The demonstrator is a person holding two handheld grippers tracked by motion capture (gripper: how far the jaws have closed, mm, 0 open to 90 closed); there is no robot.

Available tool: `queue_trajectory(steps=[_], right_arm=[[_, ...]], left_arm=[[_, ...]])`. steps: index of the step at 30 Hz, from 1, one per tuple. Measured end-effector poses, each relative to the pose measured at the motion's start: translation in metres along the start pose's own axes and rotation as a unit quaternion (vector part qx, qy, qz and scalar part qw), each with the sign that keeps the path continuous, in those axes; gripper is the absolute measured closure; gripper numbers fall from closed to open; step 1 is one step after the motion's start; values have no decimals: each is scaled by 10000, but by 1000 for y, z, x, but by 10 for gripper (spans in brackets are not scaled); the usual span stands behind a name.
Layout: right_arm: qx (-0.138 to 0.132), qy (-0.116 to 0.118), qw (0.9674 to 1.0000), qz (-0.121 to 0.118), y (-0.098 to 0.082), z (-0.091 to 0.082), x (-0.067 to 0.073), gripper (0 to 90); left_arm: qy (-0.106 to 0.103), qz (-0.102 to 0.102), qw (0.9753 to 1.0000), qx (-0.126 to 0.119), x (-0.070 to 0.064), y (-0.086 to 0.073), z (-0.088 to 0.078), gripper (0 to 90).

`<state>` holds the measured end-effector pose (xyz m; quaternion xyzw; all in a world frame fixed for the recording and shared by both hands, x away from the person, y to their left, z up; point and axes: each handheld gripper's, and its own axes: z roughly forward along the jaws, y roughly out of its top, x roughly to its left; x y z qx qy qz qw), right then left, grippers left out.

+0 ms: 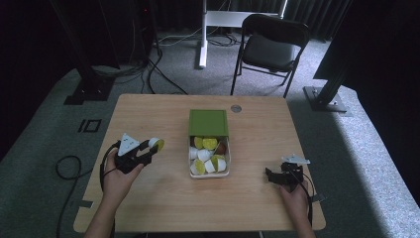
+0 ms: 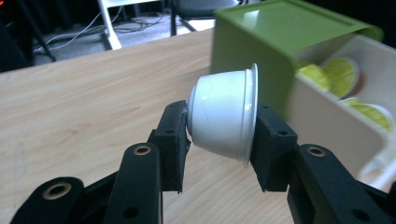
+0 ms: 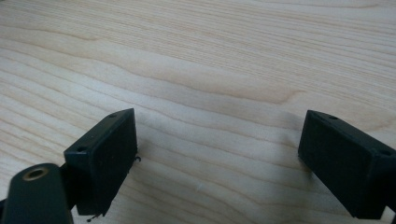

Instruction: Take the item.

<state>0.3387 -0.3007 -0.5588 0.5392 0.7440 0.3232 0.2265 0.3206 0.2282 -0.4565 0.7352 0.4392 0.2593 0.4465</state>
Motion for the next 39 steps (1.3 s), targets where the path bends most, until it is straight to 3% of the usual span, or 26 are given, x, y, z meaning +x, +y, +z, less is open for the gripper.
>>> queue_trajectory(steps=[7, 9, 19, 23, 28, 30, 36, 39], right_arm=[[0, 0, 10000, 1, 0, 0, 0, 114], [2, -1, 10000, -3, 0, 0, 0, 114], [2, 1, 10000, 0, 0, 0, 0, 114], [0, 0, 10000, 0, 0, 0, 0, 114], [1, -1, 10000, 0, 0, 0, 0, 114], [0, 0, 10000, 0, 0, 0, 0, 114], [0, 0, 10000, 0, 0, 0, 0, 114], [3, 0, 10000, -2, 0, 0, 0, 114]], left_arm=[[83, -124, 9999, 70, 10, -22, 25, 609], [3, -222, 9997, 143, 11, -27, 34, 609], [26, -263, 9984, 500, 12, -41, 66, 609], [67, -234, 9981, 572, 10, -42, 71, 609], [72, -199, 9957, 904, 8, -44, 78, 609], [161, -36, 9946, 1026, 5, -46, 81, 609], [78, -173, 9946, 1016, 5, -49, 83, 607], [-153, -305, 9940, 1038, 4, -49, 84, 587]])
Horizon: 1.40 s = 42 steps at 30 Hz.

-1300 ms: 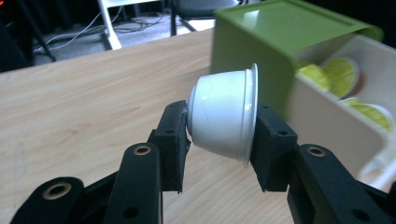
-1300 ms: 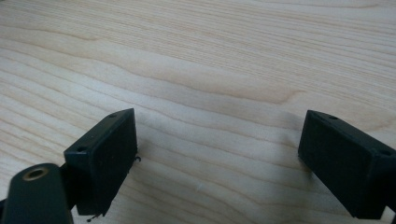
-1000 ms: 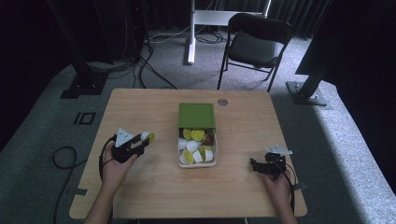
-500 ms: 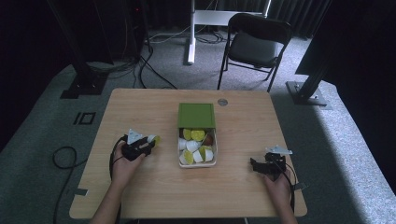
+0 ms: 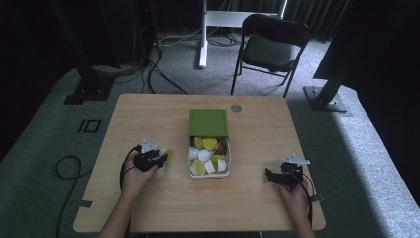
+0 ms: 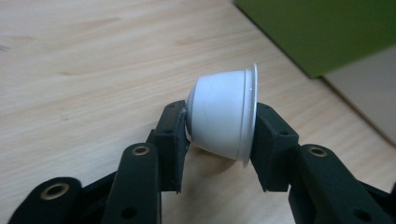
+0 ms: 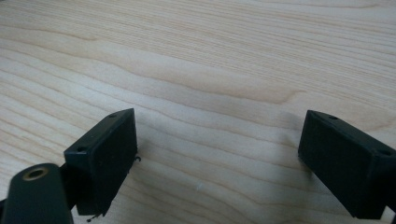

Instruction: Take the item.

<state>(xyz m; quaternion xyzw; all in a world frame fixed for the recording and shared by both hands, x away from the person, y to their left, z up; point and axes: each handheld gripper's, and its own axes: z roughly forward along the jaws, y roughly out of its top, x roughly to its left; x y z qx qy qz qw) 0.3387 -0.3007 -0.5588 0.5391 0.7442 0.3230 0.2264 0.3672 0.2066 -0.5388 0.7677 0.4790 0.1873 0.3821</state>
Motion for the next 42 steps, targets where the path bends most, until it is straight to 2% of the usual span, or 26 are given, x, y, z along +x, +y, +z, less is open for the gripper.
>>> queue_trajectory(steps=[2, 4, 5, 8, 11, 15, 18, 22, 27, 30, 31, 38, 42], right_arm=[[-3, 0, 10000, 1, 0, 0, 0, 114], [-3, 0, 10000, 1, 0, 0, 0, 114], [-2, 0, 10000, 2, 0, 0, 0, 114], [-3, 0, 10000, 2, 0, 0, 0, 114], [-3, 1, 10000, 1, 0, 0, 0, 114], [-3, 0, 10000, 1, 0, 0, 0, 114], [-2, -1, 10000, -1, 0, 0, 0, 114], [0, -1, 10000, -6, 0, 0, 0, 114], [-5, 0, 10000, -6, 0, 0, 0, 114], [-4, 0, 10000, -5, 0, 0, 0, 114], [-3, 0, 10000, -6, 0, 0, 0, 114], [-3, -1, 10000, -5, 0, 0, 0, 114], [-3, 0, 10000, -3, 0, 0, 0, 114]], left_arm=[[-82, 43, 9999, -60, -1, 0, 0, 553], [-191, -73, 9997, -153, -1, 1, 0, 459], [-177, -102, 9996, -215, 0, 1, -1, 412], [-251, -242, 9992, -192, -2, 4, -4, 310], [-217, -185, 9994, -189, -1, 5, -8, 274], [-173, -124, 9992, -347, 1, 4, -20, 269], [-108, -1, 9995, -305, 3, 1, -28, 252], [-91, -61, 9993, -358, 8, -3, -38, 201], [-7, -39, 9992, -386, 14, -10, -49, 172], [79, -199, 9986, -485, 22, -19, -58, 146], [103, -214, 9986, -467, 24, -20, -59, 100], [312, -210, 9987, -338, 37, -36, -76, 100], [364, -267, 9985, -322, 40, -43, -85, 100]])
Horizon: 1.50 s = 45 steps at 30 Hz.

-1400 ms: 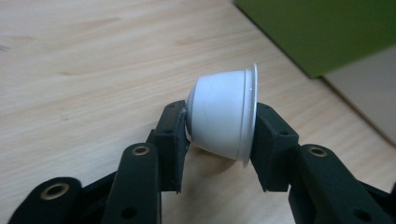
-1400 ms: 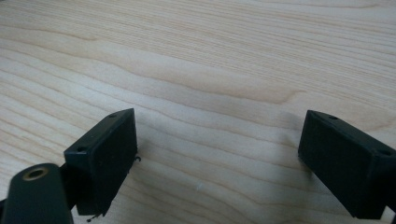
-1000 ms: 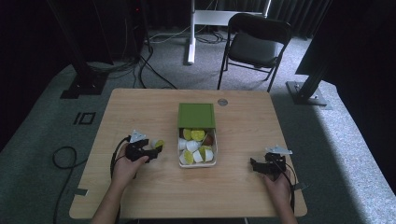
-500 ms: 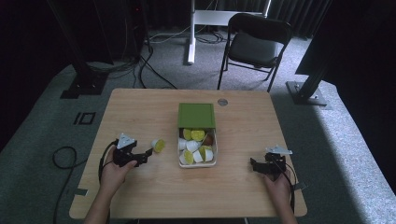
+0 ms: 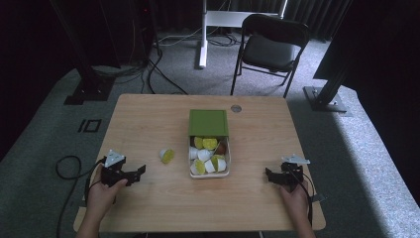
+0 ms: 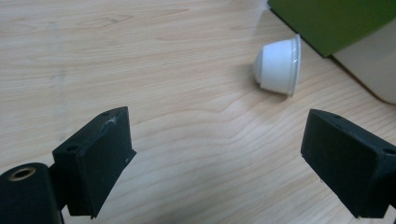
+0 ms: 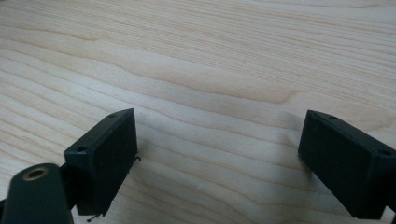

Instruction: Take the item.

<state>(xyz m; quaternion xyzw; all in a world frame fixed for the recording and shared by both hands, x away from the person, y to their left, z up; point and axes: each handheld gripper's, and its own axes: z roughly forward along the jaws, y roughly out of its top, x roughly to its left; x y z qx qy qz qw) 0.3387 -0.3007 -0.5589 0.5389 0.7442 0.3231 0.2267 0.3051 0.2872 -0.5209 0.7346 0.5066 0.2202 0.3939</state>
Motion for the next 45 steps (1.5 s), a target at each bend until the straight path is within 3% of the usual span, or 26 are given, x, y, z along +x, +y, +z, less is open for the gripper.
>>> queue_trajectory(steps=[5, 13, 19, 22, 26, 28, 31, 36, 39, 45], right_arm=[[0, -1, 10000, -2, 0, 0, 0, 114], [-1, -1, 10000, -2, 0, 0, 0, 114], [0, -2, 10000, -3, 0, 0, 0, 114], [-1, 0, 10000, -2, 0, 0, 0, 114], [1, -1, 10000, 1, 0, 0, 0, 114], [0, -1, 10000, -2, 0, 0, 0, 114], [1, -1, 10000, 0, 0, 0, 0, 114], [0, -2, 10000, -3, 0, 0, 0, 114], [2, -3, 10000, -1, 0, 0, 0, 114], [-1, -1, 10000, -2, 0, 0, 0, 114]], left_arm=[[127, 127, 9996, 224, 3, -12, -8, 100], [222, -54, 9992, 328, 10, -25, -20, 101], [383, -428, 9974, 430, 16, -36, -26, 101], [572, -467, 9953, 627, 18, -41, -26, 101], [842, -638, 9928, 572, 23, -46, -29, 100], [1005, -562, 9912, 654, 24, -49, -30, 101], [1141, -644, 9889, 704, 25, -53, -32, 101], [1517, -801, 9817, 826, 29, -60, -37, 101], [1588, -959, 9800, 714, 32, -63, -39, 100], [1734, -1041, 9773, 630, 35, -65, -39, 100]])
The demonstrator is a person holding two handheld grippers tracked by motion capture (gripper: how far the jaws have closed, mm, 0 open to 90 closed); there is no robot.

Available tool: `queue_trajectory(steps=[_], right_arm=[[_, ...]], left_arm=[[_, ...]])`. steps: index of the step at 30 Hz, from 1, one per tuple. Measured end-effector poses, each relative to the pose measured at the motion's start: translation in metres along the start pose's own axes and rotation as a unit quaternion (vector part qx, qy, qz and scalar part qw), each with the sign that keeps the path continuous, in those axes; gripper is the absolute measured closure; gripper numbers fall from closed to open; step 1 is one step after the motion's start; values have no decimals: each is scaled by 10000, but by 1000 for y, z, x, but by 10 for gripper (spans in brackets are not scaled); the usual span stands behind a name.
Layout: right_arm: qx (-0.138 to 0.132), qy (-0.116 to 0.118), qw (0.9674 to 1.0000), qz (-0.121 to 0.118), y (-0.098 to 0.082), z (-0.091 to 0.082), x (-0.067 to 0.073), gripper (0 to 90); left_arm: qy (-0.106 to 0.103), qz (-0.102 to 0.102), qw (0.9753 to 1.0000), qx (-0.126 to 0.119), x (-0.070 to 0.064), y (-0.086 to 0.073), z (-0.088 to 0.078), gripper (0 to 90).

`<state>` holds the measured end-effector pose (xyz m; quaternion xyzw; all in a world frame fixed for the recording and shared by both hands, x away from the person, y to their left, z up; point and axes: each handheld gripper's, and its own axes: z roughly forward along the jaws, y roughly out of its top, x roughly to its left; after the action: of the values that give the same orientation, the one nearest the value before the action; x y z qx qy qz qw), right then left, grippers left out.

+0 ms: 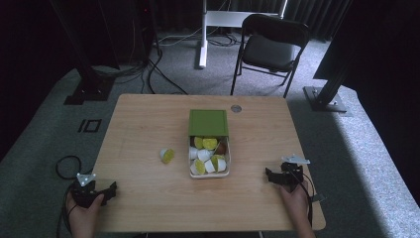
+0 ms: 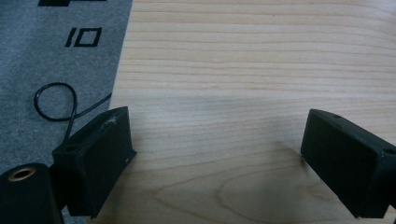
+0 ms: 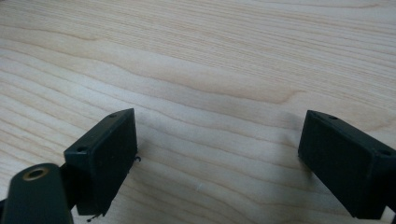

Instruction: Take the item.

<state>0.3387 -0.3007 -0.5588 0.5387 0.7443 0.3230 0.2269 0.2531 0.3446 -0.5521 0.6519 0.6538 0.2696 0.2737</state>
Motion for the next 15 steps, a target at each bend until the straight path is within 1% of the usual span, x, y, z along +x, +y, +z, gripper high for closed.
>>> queue_trajectory(steps=[2, 6, 8, 15], right_arm=[[2, -1, 10000, 1, 0, 0, 0, 114], [0, -1, 10000, -1, 0, 0, 0, 114], [0, 0, 10000, -1, 0, 0, 0, 114], [0, 0, 10000, 0, 0, 0, 0, 114]], left_arm=[[60, 55, 10000, 32, -2, 0, 1, 100], [168, -58, 9998, 32, -5, 2, 3, 88], [274, -178, 9995, 36, -9, 3, 4, 88], [347, -245, 9991, 38, -11, 4, 5, 87]])
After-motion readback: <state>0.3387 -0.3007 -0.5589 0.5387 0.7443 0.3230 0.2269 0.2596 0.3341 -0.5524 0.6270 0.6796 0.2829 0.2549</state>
